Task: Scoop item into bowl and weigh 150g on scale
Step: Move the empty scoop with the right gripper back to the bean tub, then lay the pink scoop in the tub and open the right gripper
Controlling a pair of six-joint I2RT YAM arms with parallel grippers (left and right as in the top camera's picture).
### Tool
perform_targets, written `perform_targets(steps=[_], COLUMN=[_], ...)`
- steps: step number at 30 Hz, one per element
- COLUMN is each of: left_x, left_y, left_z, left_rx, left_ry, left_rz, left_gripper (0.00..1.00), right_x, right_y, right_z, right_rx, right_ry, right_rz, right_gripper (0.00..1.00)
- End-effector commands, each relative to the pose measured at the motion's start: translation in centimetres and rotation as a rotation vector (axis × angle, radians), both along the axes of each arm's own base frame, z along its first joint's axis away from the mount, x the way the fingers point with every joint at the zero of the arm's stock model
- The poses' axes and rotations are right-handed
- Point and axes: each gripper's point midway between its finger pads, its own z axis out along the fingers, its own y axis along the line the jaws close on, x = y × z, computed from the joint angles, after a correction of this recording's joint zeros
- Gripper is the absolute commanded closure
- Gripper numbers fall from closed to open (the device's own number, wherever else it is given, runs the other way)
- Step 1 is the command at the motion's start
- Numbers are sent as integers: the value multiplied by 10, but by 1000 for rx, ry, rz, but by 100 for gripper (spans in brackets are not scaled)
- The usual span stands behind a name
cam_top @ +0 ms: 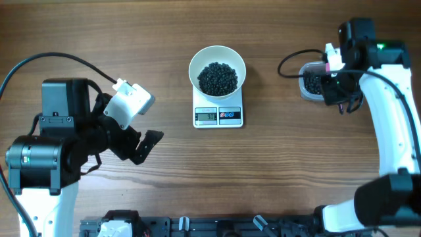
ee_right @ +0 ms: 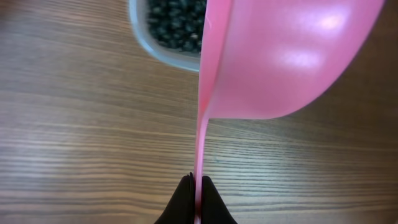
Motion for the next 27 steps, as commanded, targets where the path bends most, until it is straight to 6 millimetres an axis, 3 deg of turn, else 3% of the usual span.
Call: perform_targets(steps=[1,6,11,15,21,27], left_x=[0,0,0,0,0,0], left_y=[-1,-1,-1,-1,-1,-1], left_z=[6,6,6,6,6,6], left_rx=[-5,-5,-5,-5,-5,-5], left_ry=[-23,-23,-23,-23,-23,-23], left_rz=[-16,-16,-16,-16,-16,-16], left_gripper=[0,0,0,0,0,0], right_x=[6,10,13,12,22,33], right_y=[-16,-26,-42,-41,-37,-38], right_z=[-22,-50,-60,-67,-71,-72], right_rx=[-28,-84,-174,-162,-136,-129], right_ry=[80,178,220,240,201,139], right_rz=[-13,45,57,58,53,-16], right_gripper=[96,95,96,96,78,74])
